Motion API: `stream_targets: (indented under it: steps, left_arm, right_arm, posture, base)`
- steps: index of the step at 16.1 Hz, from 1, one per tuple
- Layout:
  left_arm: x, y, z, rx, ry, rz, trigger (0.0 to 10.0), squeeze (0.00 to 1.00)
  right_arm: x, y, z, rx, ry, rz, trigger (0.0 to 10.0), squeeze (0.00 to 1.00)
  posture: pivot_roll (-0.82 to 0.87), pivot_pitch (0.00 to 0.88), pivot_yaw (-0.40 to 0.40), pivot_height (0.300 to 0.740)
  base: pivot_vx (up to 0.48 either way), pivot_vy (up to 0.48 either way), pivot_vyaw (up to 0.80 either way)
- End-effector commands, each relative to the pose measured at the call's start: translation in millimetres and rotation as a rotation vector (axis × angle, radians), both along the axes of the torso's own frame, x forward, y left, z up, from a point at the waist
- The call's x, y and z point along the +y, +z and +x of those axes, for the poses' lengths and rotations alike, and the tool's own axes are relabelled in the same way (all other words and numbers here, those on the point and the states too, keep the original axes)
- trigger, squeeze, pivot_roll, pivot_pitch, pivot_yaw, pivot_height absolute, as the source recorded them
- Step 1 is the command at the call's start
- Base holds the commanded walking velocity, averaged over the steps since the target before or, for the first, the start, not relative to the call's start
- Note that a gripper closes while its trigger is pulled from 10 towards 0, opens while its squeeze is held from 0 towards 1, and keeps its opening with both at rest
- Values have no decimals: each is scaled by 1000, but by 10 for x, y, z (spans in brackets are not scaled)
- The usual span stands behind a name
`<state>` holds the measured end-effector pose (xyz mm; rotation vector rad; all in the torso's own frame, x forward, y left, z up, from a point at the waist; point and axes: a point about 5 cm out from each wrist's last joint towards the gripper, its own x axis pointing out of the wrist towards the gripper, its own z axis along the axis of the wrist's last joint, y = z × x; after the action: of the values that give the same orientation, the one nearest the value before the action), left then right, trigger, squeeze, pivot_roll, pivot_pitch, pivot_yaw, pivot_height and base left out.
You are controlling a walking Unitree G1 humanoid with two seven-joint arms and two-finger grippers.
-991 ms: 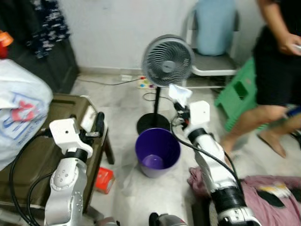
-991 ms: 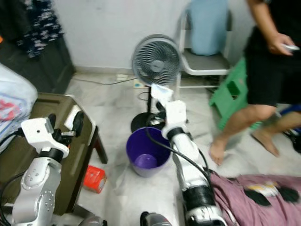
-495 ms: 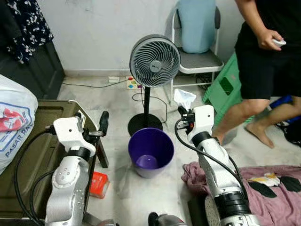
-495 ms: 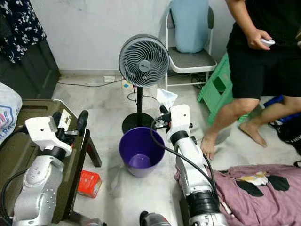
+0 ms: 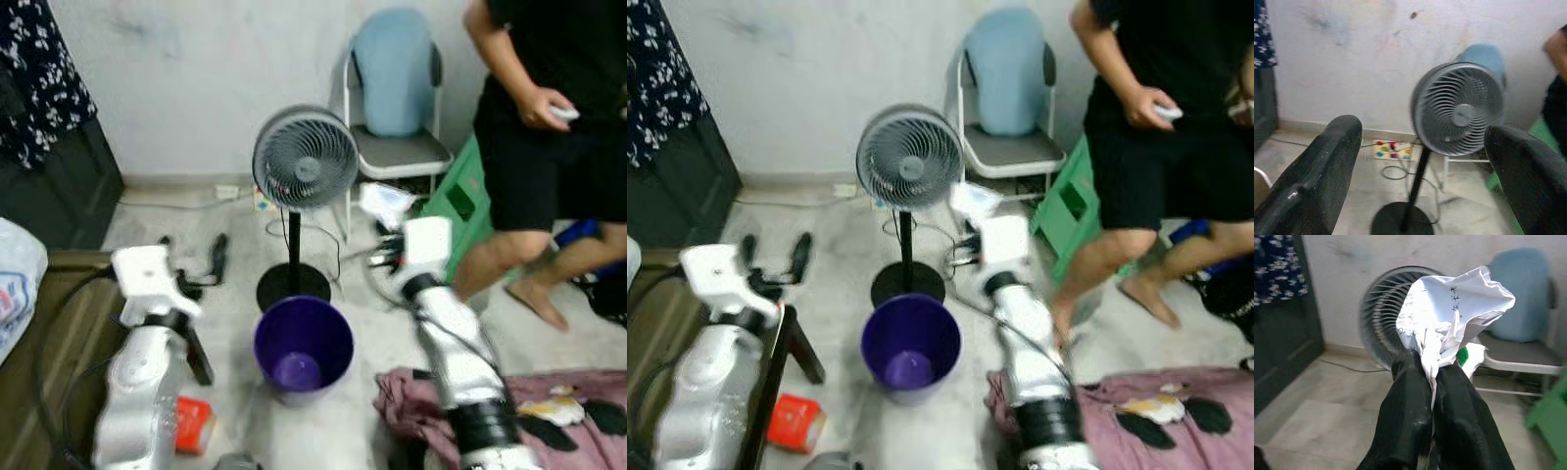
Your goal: Clean up the room
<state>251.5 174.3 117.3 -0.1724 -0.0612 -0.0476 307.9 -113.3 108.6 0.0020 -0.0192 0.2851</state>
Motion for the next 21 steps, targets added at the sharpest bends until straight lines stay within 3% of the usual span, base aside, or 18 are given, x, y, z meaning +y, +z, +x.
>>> stream_targets:
  steps: [1,6,9,13,17,21]
  left_arm:
    - [-47,-4,12,-2,-16,-13,10000,0]
    - [-19,-18,22,17,36,-15,10000,0]
    - [8,30,7,-19,26,-15,10000,0]
    - [104,88,-28,-54,35,46,10000,0]
    - [193,103,-4,-43,59,82,10000,0]
    - [204,107,-58,-39,19,134,10000,0]
  right_arm:
    - [-94,35,15,-9,-24,-8,10000,0]
    - [-70,48,35,-16,-3,-20,10000,0]
    - [-29,57,45,-23,5,-21,10000,0]
    - [16,45,58,-13,-6,-22,10000,0]
    - [36,5,78,20,-41,-18,10000,0]
    - [-59,-146,50,122,-157,-42,10000,0]
  posture:
    - [27,0,-24,740]
    - [31,0,-24,740]
    - [41,4,-25,740]
    - [70,17,-28,740]
    - [80,17,-26,740]
    - [94,26,-24,740]
  base:
    - [0,0,0]
    - [0,0,0]
    - [0,0,800]
    - [0,0,542]
    - [0,0,0]
    - [0,0,0]
